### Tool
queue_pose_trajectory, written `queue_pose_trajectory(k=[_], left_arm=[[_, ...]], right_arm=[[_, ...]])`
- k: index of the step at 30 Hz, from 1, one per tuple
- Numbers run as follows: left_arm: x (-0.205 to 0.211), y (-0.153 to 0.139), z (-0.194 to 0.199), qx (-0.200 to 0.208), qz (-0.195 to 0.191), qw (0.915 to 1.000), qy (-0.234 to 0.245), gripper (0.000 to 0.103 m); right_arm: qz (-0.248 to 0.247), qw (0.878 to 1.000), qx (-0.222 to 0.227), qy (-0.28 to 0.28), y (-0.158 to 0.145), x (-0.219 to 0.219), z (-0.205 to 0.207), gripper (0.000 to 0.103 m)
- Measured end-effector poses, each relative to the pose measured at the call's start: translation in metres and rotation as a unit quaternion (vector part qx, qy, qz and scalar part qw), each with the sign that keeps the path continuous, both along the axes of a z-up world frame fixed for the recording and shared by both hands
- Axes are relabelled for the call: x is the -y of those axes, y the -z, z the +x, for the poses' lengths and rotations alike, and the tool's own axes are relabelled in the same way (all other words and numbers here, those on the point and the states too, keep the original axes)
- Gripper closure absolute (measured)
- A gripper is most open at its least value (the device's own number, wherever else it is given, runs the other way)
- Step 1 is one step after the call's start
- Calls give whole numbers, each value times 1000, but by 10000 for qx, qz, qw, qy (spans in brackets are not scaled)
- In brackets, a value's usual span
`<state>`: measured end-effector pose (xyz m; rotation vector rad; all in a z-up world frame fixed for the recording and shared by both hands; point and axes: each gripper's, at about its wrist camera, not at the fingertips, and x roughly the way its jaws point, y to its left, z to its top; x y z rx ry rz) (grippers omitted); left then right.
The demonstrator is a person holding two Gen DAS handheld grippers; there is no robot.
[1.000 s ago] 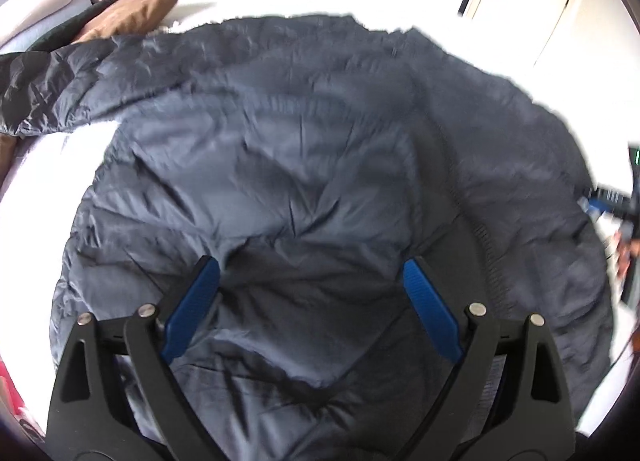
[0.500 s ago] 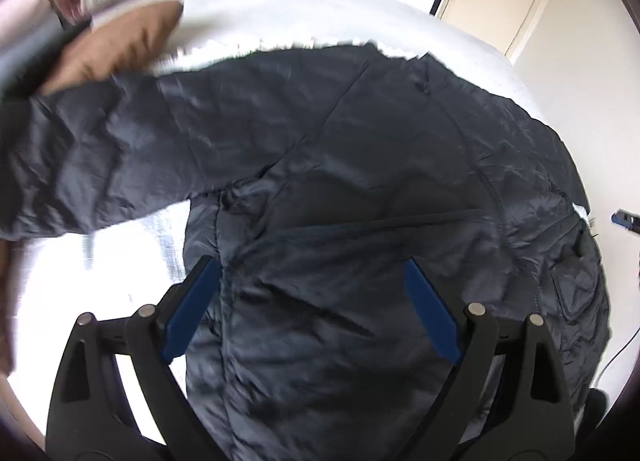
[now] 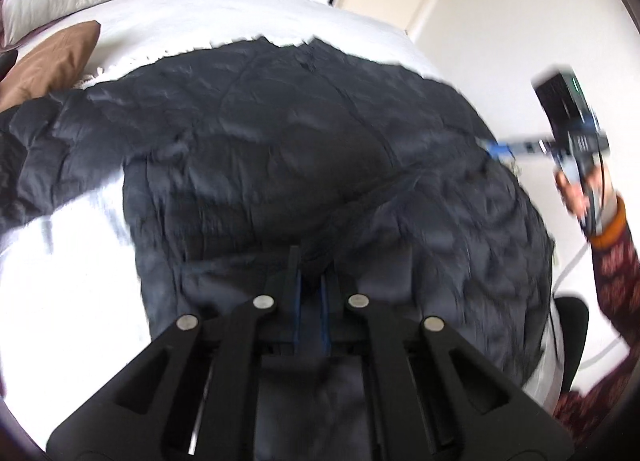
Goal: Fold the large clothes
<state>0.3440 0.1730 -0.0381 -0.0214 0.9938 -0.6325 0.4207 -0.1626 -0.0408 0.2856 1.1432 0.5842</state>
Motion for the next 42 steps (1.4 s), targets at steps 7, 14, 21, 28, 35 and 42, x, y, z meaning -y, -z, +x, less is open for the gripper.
queue_pose_trajectory(k=[7,14,21,28,35,42], left_arm=[[-3,20,-40,-639,1355,9870,582,81],[-9,-38,-40,221,137,9993,280,52],[11,-2,4,-97,-37,9991,-415,52],[-26,41,-24,-409,-20,9924,-1163,52],[-2,10,-37,-409,875,9831,-1553,31],[45,-35,-28,-156,874,9667,-2401,17]], right_arm=[[140,9974,123,-701,10,-94,-5,24],[-252,9940,282,-1025,31,-146,-23,31],[-978,9869,331,-1237,64,-168,-38,42],[-1291,9821,412,-1307,67,-136,-62,42],[-839,9936,306,-699,31,-69,-76,28],[-413,9936,571,885,-10,45,-76,17]])
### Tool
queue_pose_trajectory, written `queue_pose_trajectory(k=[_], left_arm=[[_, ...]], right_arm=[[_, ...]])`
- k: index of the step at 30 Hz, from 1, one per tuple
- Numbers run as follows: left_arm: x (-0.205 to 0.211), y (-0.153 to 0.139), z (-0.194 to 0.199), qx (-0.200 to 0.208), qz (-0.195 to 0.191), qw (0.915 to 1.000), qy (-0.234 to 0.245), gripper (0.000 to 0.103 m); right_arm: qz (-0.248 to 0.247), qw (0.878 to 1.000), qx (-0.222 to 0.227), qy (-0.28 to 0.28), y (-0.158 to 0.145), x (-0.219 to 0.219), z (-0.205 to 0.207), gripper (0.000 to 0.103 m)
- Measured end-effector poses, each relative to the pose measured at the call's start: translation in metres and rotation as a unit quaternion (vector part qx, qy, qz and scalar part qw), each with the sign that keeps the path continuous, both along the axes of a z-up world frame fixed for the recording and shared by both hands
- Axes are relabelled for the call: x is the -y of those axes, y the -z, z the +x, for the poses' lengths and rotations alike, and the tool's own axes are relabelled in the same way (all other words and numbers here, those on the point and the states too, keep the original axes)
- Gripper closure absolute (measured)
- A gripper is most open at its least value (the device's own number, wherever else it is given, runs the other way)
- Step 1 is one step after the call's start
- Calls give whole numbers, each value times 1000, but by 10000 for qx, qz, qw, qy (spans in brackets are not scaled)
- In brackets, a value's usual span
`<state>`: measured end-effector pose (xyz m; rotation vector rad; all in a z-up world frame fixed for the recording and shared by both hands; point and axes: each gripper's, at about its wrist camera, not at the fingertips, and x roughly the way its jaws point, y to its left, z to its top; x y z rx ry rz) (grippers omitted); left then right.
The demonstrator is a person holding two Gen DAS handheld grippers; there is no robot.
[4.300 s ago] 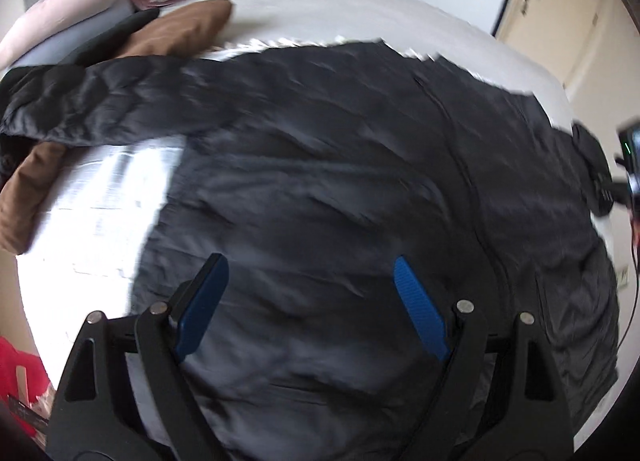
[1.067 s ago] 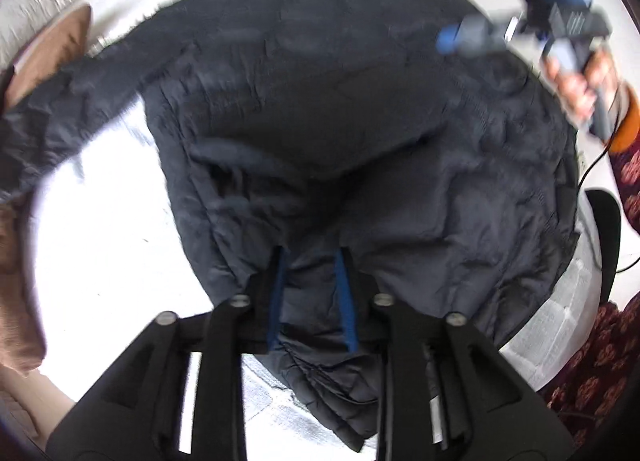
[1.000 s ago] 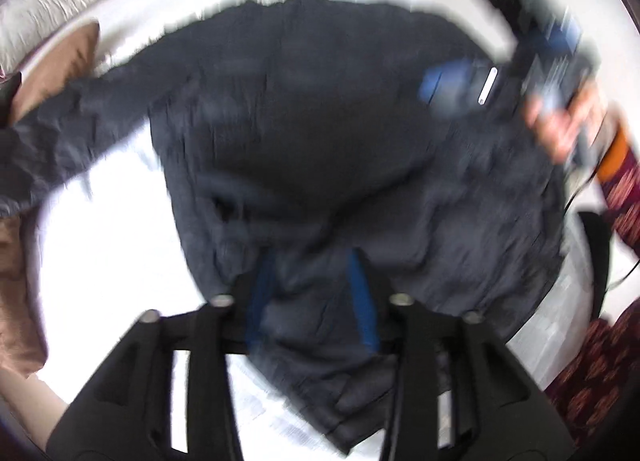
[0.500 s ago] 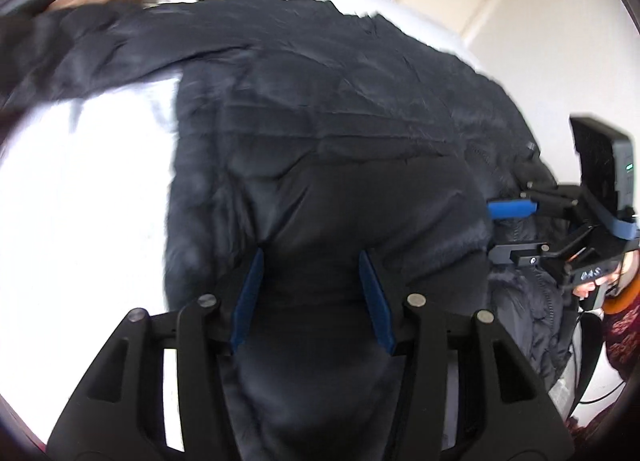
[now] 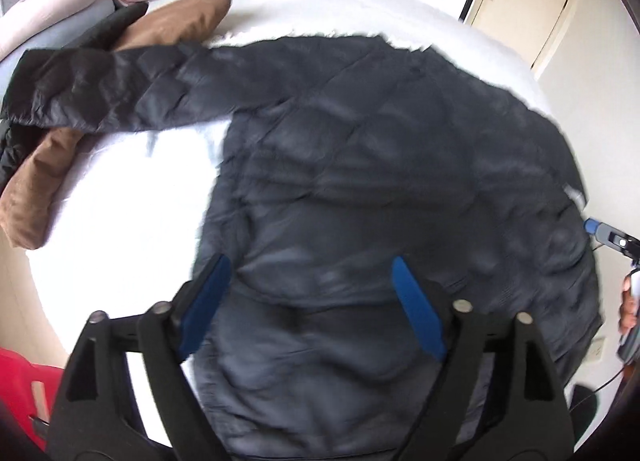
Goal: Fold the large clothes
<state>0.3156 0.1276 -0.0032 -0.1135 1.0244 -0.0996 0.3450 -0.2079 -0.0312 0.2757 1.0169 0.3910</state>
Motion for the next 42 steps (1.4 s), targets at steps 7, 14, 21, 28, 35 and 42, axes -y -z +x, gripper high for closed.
queue_pose_trajectory(k=[7,14,21,28,35,42], left_arm=[[58,9,23,-320,-3,9995,-56,4],[71,53,30,-287,-432,9980,-359,4],[64,38,32,185,-429,9978,-477,4],[47,44,28,132,-679,9963,-517,4],[43,43,30,184,-974,9938,-499,4],[40,44,35,71,-996,9935,-544,4]], right_arm=[[-363,9917,200,1217,-3,115,-3,11],[507,9692,-157,2404,43,215,1,11],[1729,9286,-380,3261,98,270,28,11],[1921,9025,35,3854,109,293,57,13],[2426,8461,74,4745,140,325,79,35],[2098,8359,251,5066,115,343,97,89]])
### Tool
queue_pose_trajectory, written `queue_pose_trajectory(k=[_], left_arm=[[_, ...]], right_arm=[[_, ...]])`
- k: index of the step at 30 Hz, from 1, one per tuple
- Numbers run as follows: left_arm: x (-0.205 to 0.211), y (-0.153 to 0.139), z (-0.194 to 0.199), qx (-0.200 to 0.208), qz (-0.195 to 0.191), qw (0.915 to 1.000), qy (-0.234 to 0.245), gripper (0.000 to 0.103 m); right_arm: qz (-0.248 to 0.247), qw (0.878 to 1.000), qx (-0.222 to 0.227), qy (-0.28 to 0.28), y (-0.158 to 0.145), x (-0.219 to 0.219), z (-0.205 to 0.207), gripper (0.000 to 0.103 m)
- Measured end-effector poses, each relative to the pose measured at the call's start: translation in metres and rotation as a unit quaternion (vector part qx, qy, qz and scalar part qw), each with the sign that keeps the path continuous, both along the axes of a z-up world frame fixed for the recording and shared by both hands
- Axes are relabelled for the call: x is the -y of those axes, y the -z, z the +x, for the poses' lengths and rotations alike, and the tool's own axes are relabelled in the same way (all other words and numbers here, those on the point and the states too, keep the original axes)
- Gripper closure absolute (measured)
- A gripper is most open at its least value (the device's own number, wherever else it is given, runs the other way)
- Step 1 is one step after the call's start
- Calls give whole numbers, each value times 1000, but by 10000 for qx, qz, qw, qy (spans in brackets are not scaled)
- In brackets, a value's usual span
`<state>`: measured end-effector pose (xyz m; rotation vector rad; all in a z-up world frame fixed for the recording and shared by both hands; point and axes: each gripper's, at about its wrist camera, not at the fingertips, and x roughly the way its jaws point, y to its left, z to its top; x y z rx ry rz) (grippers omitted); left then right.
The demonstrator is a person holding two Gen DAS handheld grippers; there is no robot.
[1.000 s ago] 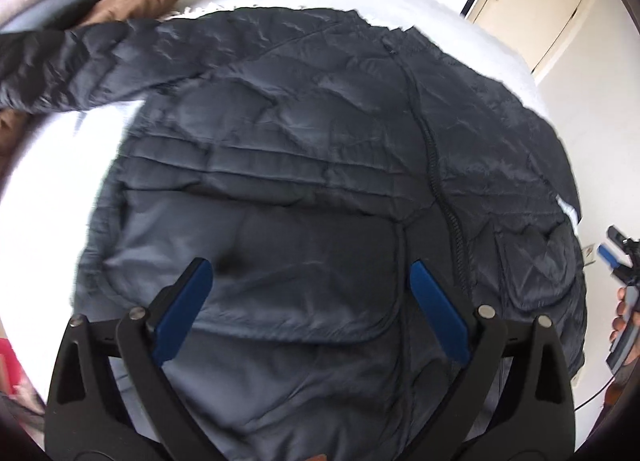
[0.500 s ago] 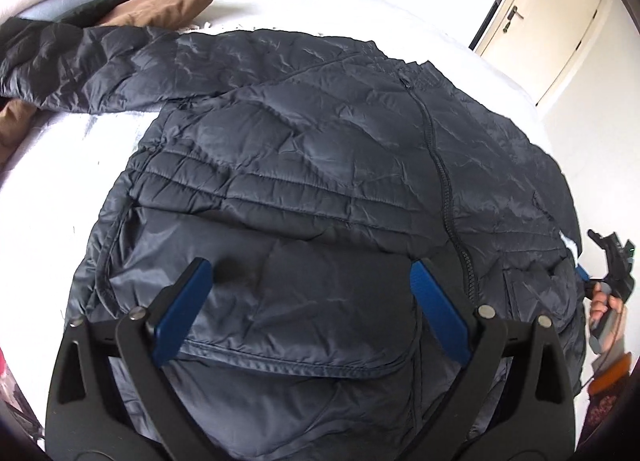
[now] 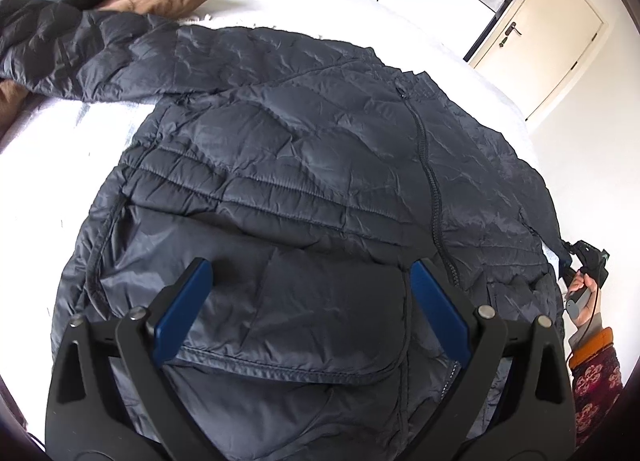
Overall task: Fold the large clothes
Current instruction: 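Fold the hood over the jacket body with the right gripper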
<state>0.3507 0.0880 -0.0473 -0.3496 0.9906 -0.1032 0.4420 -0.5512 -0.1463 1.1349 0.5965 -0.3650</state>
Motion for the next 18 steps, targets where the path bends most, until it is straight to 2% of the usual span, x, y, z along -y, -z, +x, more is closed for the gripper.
queue_pose_trajectory(k=[2,5,8,12,16,18], left_arm=[[-3,0,0,0,-29,10000,-18,4],[-6,-2,-1,31,-122,9999,-31,4],[-8,-6,-2,63,-149,9999,-38,4],[-12,-11,-5,144,-128,9998,-99,4],[-19,-14,-7,183,-171,9996,-159,4],[-23,-14,-7,172,-235,9994,-178,4]], right_arm=[[-358,9993,-46,-49,-20,-7,5,93],[-1022,9945,-18,-230,-59,-20,7,95],[-1684,9844,110,-492,-107,-40,8,96],[-2269,9693,306,-895,-158,-77,6,96],[-3042,9410,344,-1441,-208,-138,12,96],[-3351,9257,304,-1728,-222,-173,19,96]])
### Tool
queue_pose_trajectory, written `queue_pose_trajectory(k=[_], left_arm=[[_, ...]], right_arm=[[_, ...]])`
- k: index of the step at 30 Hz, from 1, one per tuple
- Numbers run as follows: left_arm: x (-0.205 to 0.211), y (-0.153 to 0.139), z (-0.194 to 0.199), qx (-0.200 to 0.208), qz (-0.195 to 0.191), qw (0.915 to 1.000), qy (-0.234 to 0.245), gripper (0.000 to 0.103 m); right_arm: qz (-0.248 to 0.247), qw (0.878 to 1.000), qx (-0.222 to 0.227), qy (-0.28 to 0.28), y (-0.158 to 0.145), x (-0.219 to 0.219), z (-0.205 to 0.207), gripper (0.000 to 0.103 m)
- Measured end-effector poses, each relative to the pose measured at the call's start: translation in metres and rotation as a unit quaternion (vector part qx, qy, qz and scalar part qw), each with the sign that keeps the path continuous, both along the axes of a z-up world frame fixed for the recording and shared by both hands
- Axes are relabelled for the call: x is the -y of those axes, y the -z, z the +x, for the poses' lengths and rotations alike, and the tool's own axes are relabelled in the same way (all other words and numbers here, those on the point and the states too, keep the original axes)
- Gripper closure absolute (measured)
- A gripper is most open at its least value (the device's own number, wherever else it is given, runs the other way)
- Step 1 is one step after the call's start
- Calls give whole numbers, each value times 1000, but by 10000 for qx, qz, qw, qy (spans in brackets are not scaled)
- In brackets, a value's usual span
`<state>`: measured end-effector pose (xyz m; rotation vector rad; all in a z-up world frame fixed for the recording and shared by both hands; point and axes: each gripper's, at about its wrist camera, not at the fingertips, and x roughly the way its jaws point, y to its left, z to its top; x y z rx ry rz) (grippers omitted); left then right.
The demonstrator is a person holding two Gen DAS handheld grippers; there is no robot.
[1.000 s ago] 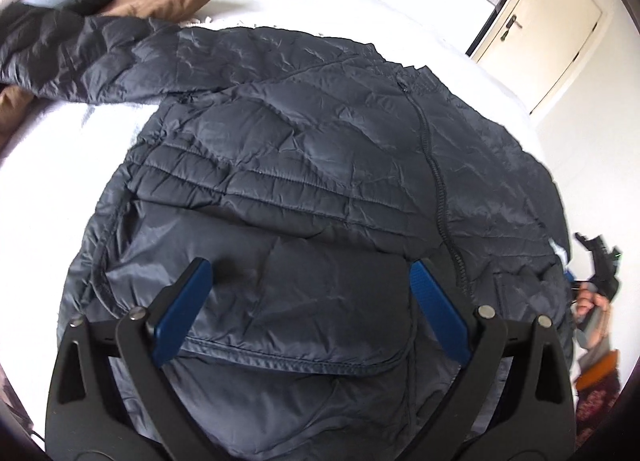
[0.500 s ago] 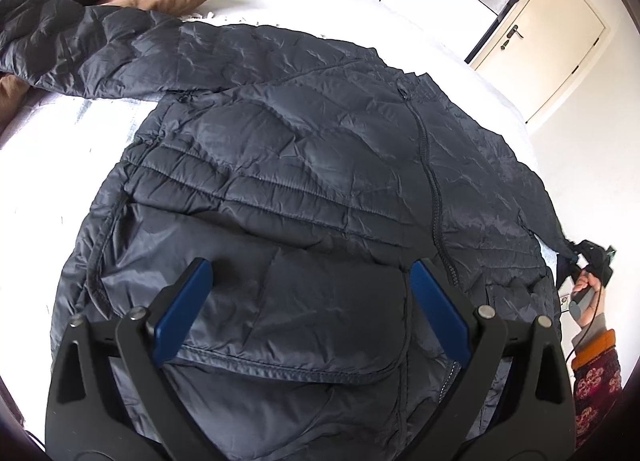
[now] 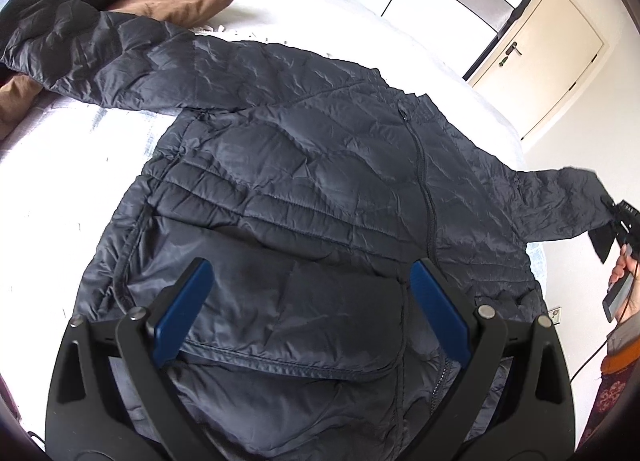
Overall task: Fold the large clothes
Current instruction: 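Fold the hood over the jacket body with the right gripper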
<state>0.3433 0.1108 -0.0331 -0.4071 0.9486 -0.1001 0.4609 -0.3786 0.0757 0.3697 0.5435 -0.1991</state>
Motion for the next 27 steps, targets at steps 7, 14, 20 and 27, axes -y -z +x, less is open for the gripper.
queue_pose_trajectory(k=[7,14,20,27], left_arm=[[-6,0,0,-20,-96,9999,-25,4],[-5,-1,-2,26,0,10000,-13,4],[-9,-3,1,62,27,10000,-31,4],[-2,-8,0,47,203,9997,86,4]], right_arm=[[-750,9914,-331,-1018,2,-133,33,96],[-1210,9613,-1272,-2121,86,-269,77,95],[-1130,9164,-2510,-2907,189,-325,109,51],[-597,9097,-2463,-3289,186,-305,91,32]])
